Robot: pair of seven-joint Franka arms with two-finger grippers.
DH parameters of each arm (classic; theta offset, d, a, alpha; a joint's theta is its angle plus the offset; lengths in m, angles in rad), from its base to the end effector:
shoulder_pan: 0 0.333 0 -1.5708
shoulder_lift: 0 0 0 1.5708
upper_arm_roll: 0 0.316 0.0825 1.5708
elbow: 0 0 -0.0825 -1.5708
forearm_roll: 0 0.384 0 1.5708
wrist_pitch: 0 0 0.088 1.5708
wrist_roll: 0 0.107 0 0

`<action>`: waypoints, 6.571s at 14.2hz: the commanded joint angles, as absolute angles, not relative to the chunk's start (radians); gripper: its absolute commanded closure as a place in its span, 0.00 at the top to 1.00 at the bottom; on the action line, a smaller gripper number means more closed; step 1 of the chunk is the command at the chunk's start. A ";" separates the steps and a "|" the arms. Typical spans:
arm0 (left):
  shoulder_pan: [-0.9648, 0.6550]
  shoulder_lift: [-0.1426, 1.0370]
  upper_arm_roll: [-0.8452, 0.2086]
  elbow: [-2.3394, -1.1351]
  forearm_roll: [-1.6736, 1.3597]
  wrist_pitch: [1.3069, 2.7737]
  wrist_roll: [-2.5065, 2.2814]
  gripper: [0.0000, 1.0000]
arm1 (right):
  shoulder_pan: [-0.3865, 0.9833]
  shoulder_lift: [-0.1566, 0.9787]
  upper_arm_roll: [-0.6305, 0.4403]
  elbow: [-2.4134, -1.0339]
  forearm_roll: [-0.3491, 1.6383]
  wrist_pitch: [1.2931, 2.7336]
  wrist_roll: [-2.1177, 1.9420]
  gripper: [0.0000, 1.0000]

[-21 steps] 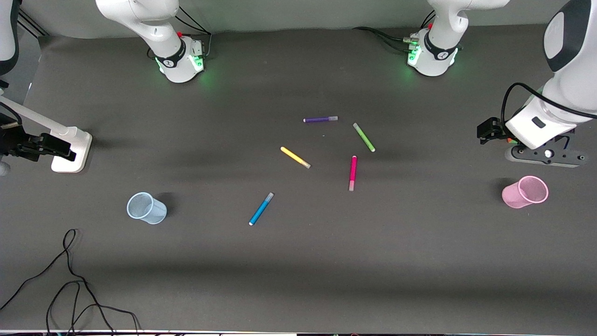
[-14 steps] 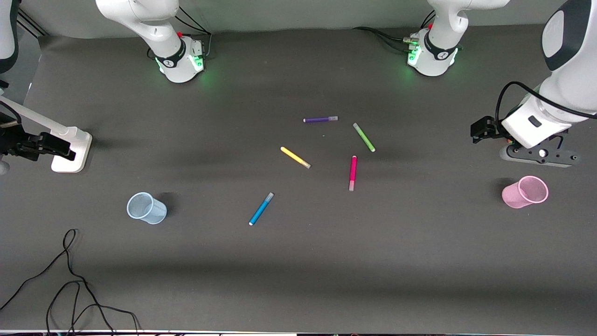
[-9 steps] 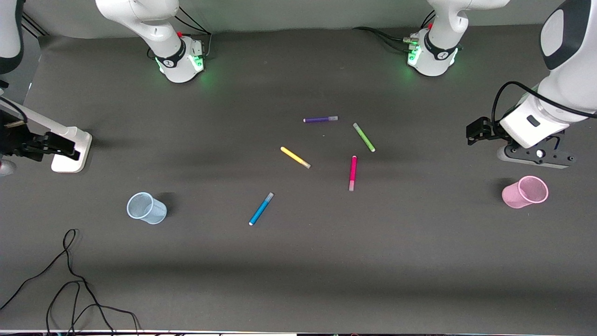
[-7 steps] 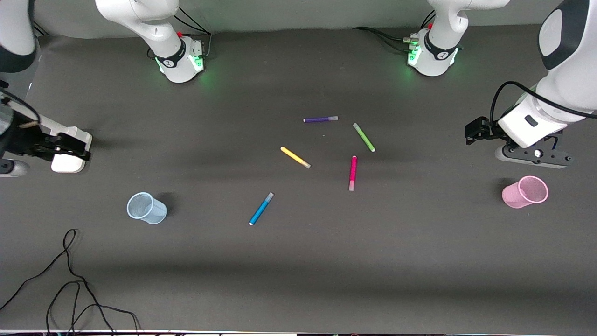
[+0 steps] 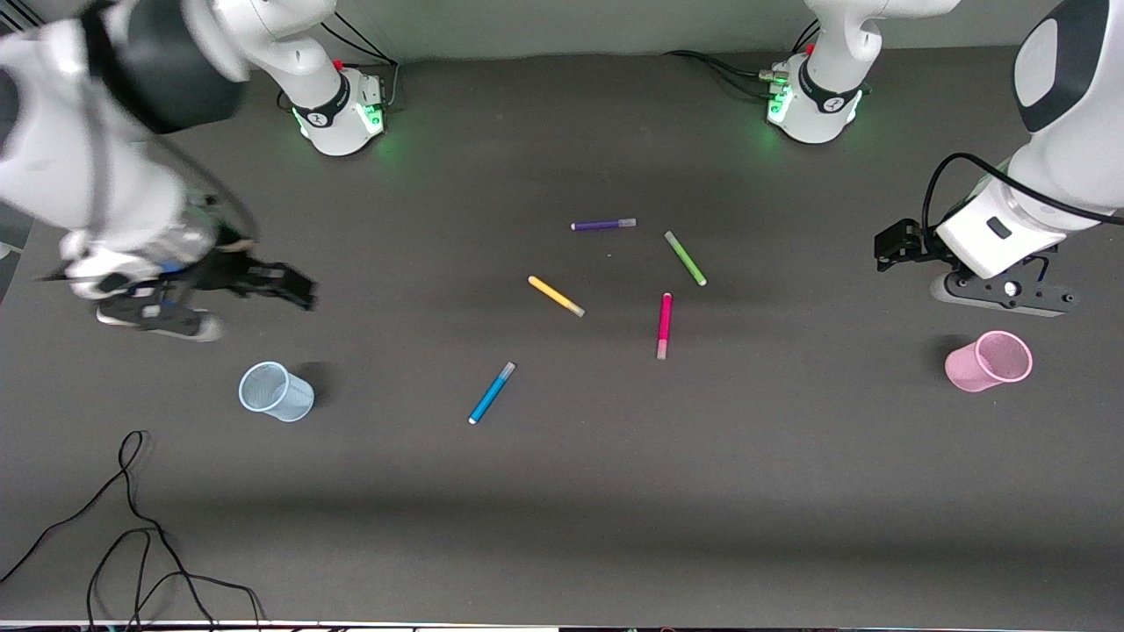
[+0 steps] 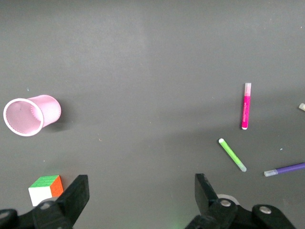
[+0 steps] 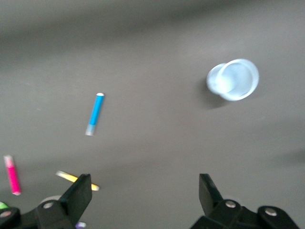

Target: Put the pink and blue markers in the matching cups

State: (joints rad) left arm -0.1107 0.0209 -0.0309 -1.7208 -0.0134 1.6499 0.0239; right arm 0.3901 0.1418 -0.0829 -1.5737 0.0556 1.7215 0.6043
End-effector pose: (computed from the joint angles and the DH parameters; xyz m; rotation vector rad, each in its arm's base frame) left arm 0.5536 -0.0801 0.5486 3.1192 -0.2561 -0.1448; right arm 0.5759 0.1913 0.5543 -3.0639 0.4700 0.0205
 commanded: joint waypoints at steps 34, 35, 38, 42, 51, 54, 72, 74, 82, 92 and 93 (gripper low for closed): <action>-0.548 0.557 -0.051 -1.937 -0.106 2.443 -0.334 0.98 | 0.695 0.732 -0.124 -1.689 0.057 2.514 1.351 1.00; -0.551 0.561 -0.051 -1.937 -0.106 2.460 -0.339 0.98 | 0.696 0.742 -0.124 -1.689 0.057 2.520 1.351 1.00; -0.551 0.566 -0.051 -1.951 -0.106 2.477 -0.341 0.96 | 0.696 0.758 -0.124 -1.689 0.063 2.533 1.351 1.00; -0.549 0.569 -0.051 -1.973 -0.106 2.510 -0.341 0.87 | 0.695 0.758 -0.124 -1.687 0.064 2.534 1.350 0.75; -0.531 0.549 -0.049 -1.977 -0.103 2.487 -0.325 0.00 | 0.686 0.756 -0.124 -1.684 0.061 2.526 1.328 0.16; -0.503 0.464 -0.046 -1.973 -0.103 2.392 -0.321 0.00 | 0.686 0.753 -0.124 -1.681 0.060 2.523 1.328 0.13; 0.109 -0.112 -0.032 -1.965 -0.109 1.739 0.934 0.00 | 0.589 0.553 -0.126 -1.477 0.069 1.973 1.096 0.13; 0.182 -0.104 -0.032 -1.970 -0.153 1.770 1.143 0.00 | 0.545 0.494 -0.126 -1.477 0.069 1.895 0.967 0.13; 0.513 0.090 -0.029 -2.042 -0.582 1.990 2.029 0.00 | 0.270 0.359 -0.129 -1.483 0.067 1.709 0.265 0.14; 0.618 0.346 -0.032 -1.959 -0.839 1.980 2.496 0.00 | 0.186 0.362 -0.276 -1.483 0.061 1.559 -0.252 0.14; 0.618 0.363 -0.032 -1.945 -0.842 1.980 2.497 0.00 | 0.184 0.370 -0.276 -1.483 0.061 1.552 -0.249 0.14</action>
State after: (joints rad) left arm 0.5929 0.3167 -0.0186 -1.9901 -0.8090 1.9952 2.4483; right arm 0.1746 0.3703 -0.2686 -1.4731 0.0566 1.5749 -0.2233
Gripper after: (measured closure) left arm 0.819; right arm 0.824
